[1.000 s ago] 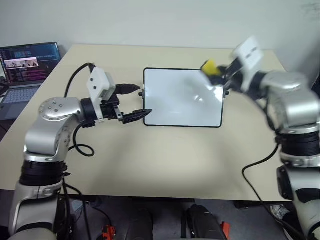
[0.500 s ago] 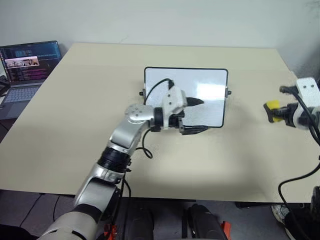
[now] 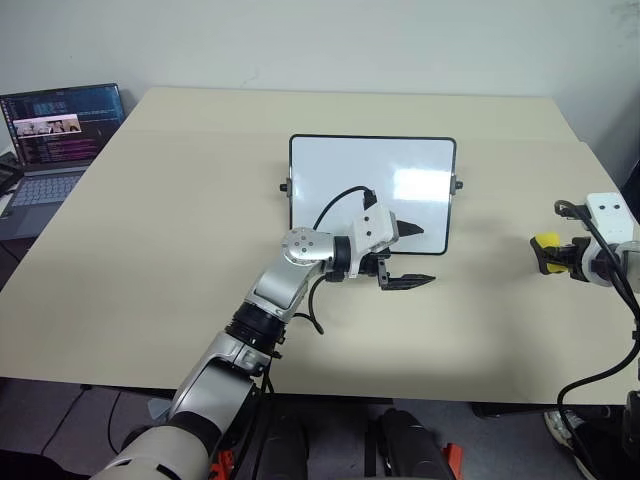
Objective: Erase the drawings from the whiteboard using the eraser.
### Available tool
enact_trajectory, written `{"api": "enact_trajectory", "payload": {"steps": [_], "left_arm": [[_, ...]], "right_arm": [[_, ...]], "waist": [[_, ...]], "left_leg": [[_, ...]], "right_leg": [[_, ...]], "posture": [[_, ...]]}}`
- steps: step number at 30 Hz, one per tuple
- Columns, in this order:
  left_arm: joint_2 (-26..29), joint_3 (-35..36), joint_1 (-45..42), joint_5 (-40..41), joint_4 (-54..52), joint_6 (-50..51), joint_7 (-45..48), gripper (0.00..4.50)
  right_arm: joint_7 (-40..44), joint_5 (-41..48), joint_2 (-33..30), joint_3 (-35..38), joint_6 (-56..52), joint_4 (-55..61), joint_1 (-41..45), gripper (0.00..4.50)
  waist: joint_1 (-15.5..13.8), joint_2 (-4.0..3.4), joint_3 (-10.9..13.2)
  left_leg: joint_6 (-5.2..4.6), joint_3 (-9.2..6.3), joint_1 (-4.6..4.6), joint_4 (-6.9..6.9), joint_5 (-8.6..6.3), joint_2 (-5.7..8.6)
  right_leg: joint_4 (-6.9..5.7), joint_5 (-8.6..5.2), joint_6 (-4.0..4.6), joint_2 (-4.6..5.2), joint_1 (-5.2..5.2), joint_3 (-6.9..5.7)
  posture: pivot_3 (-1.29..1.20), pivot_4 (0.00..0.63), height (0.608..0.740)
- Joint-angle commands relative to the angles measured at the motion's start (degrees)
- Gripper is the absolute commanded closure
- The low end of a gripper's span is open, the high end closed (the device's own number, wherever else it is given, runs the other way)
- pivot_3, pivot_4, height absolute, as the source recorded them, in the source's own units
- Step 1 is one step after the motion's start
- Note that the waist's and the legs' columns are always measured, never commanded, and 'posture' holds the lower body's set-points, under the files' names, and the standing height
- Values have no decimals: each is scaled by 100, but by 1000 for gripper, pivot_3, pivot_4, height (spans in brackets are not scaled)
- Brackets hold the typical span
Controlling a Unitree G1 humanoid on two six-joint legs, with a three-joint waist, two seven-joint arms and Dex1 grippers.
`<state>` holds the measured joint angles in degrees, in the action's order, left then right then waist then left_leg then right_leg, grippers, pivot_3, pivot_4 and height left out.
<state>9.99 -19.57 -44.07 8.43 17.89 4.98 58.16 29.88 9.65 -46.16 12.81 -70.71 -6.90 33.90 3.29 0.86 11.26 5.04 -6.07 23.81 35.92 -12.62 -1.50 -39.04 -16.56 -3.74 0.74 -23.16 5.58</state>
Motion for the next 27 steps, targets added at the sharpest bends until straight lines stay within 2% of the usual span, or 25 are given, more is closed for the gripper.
{"api": "enact_trajectory", "payload": {"steps": [1, 4, 6, 8, 9, 10, 11, 15, 16, 17, 21, 27], "left_arm": [[13, 97, -2, 32, -189, -55, 23, 0], [52, 121, 46, 49, -265, -13, 2, 0], [78, 145, 59, 38, -278, 9, -31, 0], [104, 162, 72, 46, -313, 37, -39, 0], [113, 167, 77, 54, -330, 49, -37, 0], [117, 170, 81, 56, -347, 59, -38, 0], [109, 189, 93, 79, -372, 83, -41, 0], [90, 282, 124, 153, -449, 169, -73, 0], [100, 324, 133, 177, -483, 206, -93, 0], [110, 356, 140, 191, -506, 232, -103, 0], [325, 576, 206, 251, -679, 330, -119, 0], [718, 1117, 307, 545, -1077, 676, -276, 0]], "right_arm": [[36, -8, -134, -144, 310, -175, 210, 3534], [20, -18, -122, -238, 474, -471, 295, 3534], [46, 6, -124, -291, 540, -584, 334, 2815], [86, 29, -124, -338, 601, -655, 355, 2276], [110, 36, -123, -370, 627, -680, 356, 2092], [128, 36, -124, -398, 639, -698, 351, 2092], [145, 44, -118, -421, 648, -702, 345, 1778], [140, 74, -132, -413, 637, -674, 393, 1787], [148, 105, -171, -377, 597, -590, 413, 1460], [152, 127, -195, -353, 567, -528, 427, 1315], [139, 192, -342, -264, 342, -21, 490, 22], [-75, 167, -301, -195, 495, 277, 898, 22]], "waist": [[0, -1, 0], [-1, -1, -1], [-3, -1, -1], [1, -1, -1], [1, -2, -1], [1, -2, -1], [1, -2, -1], [0, -3, -1], [0, -3, -2], [0, -3, -2], [9, -5, -2], [17, -6, -3]], "left_leg": [[0, 0, 0, 0, 0, 0], [0, -1, 0, 0, 0, 0], [0, -1, 0, 0, 0, 0], [0, -1, 0, 0, 0, 0], [0, -1, 0, 0, 0, 0], [0, -1, 0, 0, 0, 0], [0, -1, 0, 0, 0, 0], [0, -1, 0, 1, 0, 0], [0, -1, 0, 1, 0, 0], [0, -1, 0, 1, 0, 0], [1, -1, 0, 1, 0, 0], [1, -1, -1, 4, 0, -1]], "right_leg": [[0, 0, 0, 0, 0, 0], [0, 0, 0, 0, 0, -1], [0, 0, 0, 0, 0, -1], [0, 0, 0, 0, 0, -1], [-1, 0, 0, 0, 0, -1], [-1, 0, 0, 0, 0, -1], [-1, 0, 0, 0, 0, -1], [-1, 0, 0, 0, 0, -1], [-1, 0, 0, 0, 0, -1], [-1, 0, 0, 0, 0, -1], [-2, 0, 0, 0, 0, -1], [-4, 1, -1, 1, 0, -1]], "posture": [[0, 150, 740], [0, 150, 740], [0, 150, 740], [0, 150, 740], [0, 150, 740], [0, 150, 740], [0, 150, 740], [0, 150, 740], [0, 150, 740], [0, 150, 740], [0, 150, 740], [0, 150, 740]]}}
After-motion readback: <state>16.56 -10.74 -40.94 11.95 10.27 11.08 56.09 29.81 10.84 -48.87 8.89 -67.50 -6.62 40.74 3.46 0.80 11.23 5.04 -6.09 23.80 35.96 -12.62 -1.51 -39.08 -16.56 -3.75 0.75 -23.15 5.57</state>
